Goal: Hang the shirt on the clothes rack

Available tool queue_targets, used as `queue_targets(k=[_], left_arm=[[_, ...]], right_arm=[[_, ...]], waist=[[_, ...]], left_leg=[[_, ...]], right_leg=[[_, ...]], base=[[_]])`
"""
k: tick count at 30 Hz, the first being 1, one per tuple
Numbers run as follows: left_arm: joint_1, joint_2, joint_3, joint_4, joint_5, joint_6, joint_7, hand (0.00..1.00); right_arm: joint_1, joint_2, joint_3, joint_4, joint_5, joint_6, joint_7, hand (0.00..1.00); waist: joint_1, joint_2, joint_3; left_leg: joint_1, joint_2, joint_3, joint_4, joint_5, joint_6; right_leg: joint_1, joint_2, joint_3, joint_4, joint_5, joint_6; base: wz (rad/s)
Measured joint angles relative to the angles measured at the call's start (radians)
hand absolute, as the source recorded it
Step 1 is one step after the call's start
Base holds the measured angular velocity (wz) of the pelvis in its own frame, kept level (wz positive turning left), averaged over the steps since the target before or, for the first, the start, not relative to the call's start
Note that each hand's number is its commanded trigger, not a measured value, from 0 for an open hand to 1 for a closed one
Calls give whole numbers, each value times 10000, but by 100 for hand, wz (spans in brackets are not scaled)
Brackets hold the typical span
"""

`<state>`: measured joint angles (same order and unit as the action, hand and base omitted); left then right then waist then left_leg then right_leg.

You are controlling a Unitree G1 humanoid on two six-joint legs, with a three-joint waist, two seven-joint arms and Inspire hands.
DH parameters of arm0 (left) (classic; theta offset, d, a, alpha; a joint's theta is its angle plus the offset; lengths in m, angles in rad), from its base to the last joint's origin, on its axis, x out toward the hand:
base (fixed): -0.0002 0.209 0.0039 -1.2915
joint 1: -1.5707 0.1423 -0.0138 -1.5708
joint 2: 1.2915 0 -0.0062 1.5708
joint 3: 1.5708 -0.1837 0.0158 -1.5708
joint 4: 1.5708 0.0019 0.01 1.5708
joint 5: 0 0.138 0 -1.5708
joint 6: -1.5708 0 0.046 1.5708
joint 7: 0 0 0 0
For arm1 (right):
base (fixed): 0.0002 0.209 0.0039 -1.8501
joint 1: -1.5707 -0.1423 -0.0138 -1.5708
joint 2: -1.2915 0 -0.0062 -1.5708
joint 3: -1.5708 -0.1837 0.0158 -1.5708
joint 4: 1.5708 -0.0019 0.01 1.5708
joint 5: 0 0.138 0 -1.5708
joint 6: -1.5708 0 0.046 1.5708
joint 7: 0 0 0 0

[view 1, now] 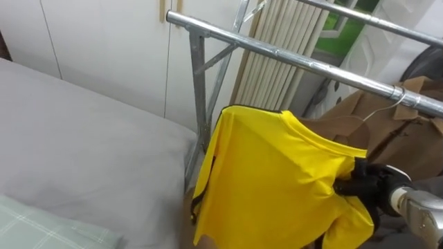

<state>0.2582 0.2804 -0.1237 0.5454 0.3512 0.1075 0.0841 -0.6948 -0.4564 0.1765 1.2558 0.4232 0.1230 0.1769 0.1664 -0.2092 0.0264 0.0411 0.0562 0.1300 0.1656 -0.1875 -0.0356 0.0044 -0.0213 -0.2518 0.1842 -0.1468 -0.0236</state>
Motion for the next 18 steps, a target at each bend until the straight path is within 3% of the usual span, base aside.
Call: queue_targets(k=[11, 12, 13, 14, 15, 18], left_arm=[[20, 16, -188, -72, 56, 233, 6, 0], [11, 13, -234, -96, 63, 241, 5, 0], [9, 13, -241, -95, 67, 244, 6, 0], [14, 13, -248, -95, 68, 262, 5, 0], [19, 13, -256, -95, 69, 285, 5, 0], [66, 14, -256, -94, 73, 391, 7, 0]], right_arm=[[0, 0, -9, -97, -9, -120, -96, 100], [0, 0, -9, -103, -8, -158, -137, 91], [0, 0, -10, -103, -9, -174, -139, 44], [0, 0, -10, -103, -10, -208, -136, 12], [0, 0, -10, -103, -11, -219, -136, 0], [0, -1, -19, -102, -51, -243, -208, 0]], waist=[[35, 113, 3], [34, 134, -1], [34, 144, -3], [36, 164, -2], [37, 176, -3], [39, 213, -11]], left_leg=[[-173, -5, -37, 29, 0, 0], [-180, -5, -36, 34, 0, 0], [-179, -5, -36, 34, 0, 0], [-178, -2, -38, 34, 0, 0], [-178, -1, -39, 34, 0, 0], [-157, -1, -40, 37, 0, -1]], right_leg=[[-105, -12, -108, 0, 1, -2], [-106, -13, -121, -1, 2, -2], [-105, -11, -123, -2, 2, -2], [-103, -7, -128, -3, 2, -2], [-103, -5, -131, -3, 2, -2], [-90, -5, -126, -3, 2, -3]], base=[[0], [3], [0], [0], [0], [0]])
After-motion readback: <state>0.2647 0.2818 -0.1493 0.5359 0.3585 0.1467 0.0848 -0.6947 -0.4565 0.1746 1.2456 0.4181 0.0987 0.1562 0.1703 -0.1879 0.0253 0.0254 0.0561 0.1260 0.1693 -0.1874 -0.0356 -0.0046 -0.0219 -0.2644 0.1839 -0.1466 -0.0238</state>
